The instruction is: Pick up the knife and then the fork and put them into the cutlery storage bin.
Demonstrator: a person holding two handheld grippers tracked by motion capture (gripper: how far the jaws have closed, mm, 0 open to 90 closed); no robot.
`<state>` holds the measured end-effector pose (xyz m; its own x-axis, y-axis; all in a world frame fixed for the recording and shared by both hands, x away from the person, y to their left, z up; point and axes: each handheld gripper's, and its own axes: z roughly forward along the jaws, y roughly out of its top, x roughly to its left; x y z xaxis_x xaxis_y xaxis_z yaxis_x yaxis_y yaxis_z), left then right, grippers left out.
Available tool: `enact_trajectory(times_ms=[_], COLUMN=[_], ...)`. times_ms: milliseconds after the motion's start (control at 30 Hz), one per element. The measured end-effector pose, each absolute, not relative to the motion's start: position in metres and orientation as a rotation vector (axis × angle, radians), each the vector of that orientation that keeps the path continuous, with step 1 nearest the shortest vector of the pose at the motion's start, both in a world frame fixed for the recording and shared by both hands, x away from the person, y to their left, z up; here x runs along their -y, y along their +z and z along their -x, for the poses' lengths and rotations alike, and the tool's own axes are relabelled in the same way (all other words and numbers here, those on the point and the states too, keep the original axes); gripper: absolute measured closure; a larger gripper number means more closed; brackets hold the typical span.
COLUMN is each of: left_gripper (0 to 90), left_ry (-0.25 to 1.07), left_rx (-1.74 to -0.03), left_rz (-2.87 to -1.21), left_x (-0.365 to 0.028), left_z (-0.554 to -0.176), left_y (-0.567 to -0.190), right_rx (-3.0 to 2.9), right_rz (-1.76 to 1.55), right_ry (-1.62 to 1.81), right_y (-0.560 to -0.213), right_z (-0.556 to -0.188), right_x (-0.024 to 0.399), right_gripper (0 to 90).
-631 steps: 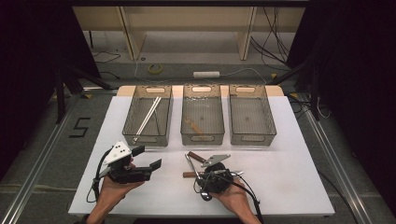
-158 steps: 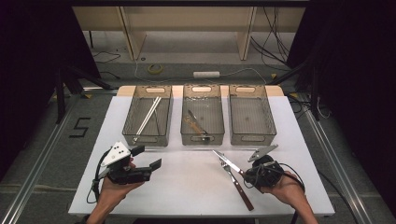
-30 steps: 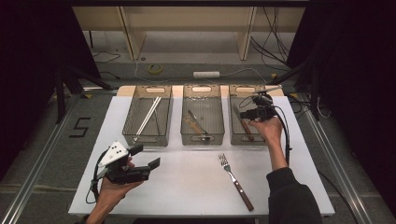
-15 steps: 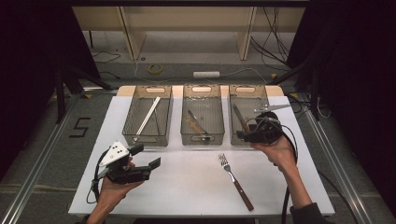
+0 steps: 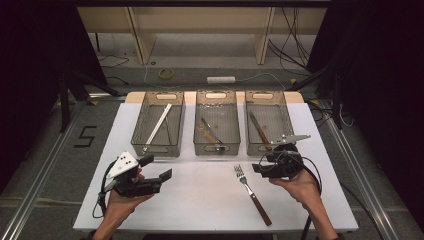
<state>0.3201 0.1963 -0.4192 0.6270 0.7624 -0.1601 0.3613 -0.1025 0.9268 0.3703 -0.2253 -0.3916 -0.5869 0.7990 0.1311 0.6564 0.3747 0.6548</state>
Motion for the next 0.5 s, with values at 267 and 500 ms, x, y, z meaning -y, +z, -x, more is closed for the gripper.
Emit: enact_trajectory(times_ms=[267, 500], left_gripper=[15.6, 15.6], left_ry=[0.438, 0.439], left_rx=[-0.927, -0.924], left_rz=[-1.705, -1.704], left_x=[-0.197, -0.197], left_z=[-0.320, -0.319], left_y=[-0.419, -0.418], right_rx=[-2.482, -2.527], right_rz=[-1.302, -1.291], right_ry=[0.971, 0.933], right_y=[-0.406, -0.421], right_z=[-0.357, -0.345], right_x=[0.215, 0.207], right_gripper=[35.4, 39.3])
